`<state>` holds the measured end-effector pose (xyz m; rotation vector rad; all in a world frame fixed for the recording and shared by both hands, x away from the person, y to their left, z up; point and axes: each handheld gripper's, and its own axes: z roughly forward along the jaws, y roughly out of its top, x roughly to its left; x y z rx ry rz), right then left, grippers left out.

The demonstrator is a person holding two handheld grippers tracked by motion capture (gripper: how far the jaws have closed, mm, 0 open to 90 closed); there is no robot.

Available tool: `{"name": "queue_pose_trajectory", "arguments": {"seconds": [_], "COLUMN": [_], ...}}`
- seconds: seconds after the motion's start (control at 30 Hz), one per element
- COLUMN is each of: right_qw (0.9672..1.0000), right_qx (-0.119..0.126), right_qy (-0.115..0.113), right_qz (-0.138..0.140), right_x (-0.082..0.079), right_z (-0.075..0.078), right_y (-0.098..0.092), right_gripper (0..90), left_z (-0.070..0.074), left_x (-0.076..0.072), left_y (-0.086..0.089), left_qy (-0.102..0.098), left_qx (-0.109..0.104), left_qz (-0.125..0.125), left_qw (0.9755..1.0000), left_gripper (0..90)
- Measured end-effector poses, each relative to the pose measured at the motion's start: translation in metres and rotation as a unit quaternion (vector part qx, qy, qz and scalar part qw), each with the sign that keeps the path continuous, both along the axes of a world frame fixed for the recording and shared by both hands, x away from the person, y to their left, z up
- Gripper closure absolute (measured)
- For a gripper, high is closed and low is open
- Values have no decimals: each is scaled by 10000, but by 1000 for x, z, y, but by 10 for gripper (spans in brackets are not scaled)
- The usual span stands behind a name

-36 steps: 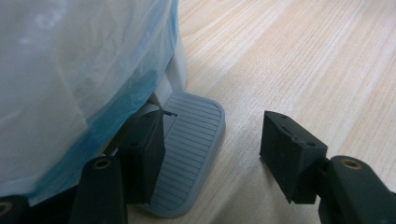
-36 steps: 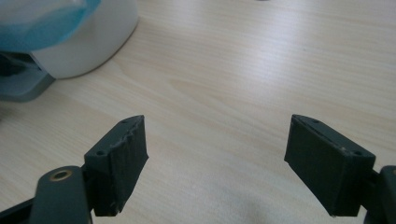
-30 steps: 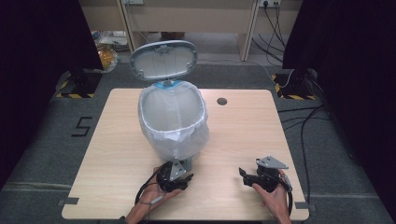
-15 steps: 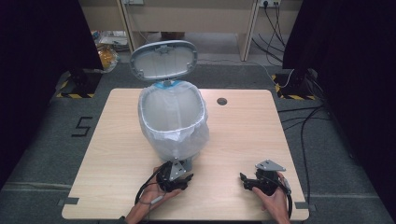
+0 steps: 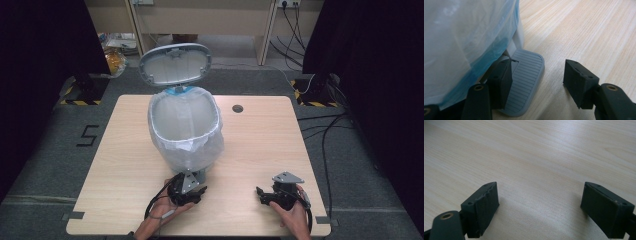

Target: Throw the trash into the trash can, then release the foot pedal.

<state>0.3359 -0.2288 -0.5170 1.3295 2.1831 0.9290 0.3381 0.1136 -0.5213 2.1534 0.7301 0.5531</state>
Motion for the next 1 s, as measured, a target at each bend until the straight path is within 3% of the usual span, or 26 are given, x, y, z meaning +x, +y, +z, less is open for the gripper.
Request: {"name": "queue_pose_trajectory", "arguments": {"seconds": [1.0], "right_qw": [10000], "right_qx": [-1], "right_qy": [0], "right_qz": [-1], "right_x": [0], "right_z": [0], "right_y": [0], "right_gripper": [145], "left_z": [0], "left_x": [0], "left_y": [0], "left_qy": [-44], "left_qx": [40], "left_qz": [-19], "left_qw": [10000], "left_gripper": [395]}}
